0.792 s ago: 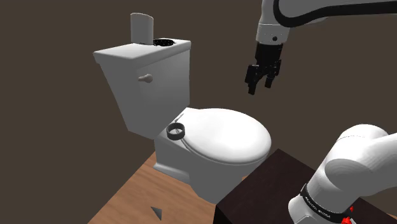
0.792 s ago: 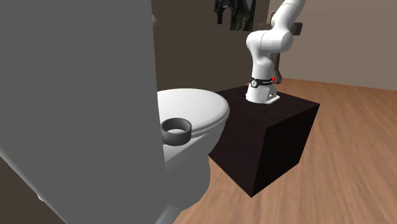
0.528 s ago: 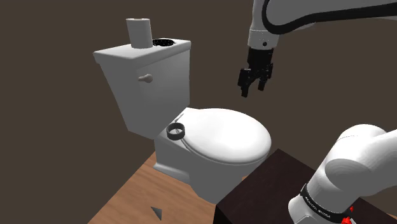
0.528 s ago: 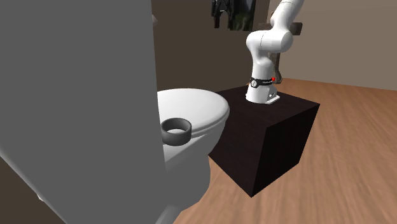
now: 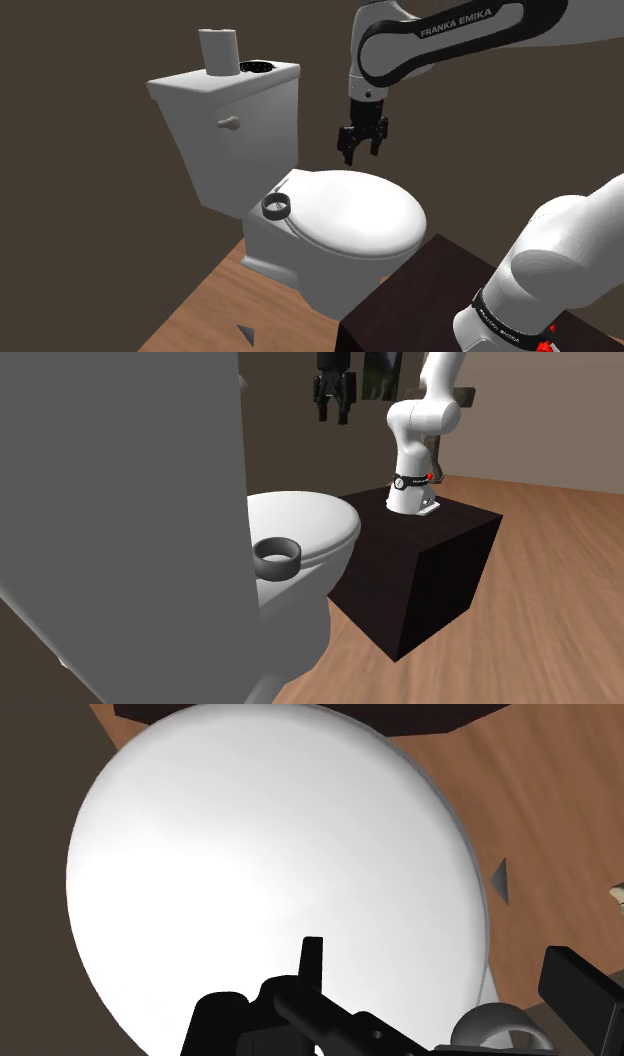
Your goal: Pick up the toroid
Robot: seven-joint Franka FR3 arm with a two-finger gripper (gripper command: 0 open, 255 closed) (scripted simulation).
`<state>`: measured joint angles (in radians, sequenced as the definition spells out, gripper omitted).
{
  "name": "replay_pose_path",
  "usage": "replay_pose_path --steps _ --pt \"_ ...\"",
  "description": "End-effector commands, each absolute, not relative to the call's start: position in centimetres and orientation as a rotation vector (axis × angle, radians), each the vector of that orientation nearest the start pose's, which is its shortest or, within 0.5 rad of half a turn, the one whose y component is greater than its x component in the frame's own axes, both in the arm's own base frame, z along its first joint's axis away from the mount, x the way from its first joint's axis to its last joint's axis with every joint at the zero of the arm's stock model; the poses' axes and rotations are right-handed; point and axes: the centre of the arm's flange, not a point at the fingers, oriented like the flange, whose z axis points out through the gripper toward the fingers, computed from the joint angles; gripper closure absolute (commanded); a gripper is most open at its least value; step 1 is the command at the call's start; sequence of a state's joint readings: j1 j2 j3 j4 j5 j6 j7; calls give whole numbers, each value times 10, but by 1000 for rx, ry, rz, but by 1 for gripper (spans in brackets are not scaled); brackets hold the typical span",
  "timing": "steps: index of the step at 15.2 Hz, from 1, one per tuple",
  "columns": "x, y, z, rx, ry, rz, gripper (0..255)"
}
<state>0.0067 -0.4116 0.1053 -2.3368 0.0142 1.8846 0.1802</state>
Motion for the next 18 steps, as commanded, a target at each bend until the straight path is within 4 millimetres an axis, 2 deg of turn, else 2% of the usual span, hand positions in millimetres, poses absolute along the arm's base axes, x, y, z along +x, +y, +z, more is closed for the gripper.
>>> replay_pose_path --steps 1,18 --pt "438 61 469 -3171 132 67 0" --pt "606 124 327 -3166 136 126 0"
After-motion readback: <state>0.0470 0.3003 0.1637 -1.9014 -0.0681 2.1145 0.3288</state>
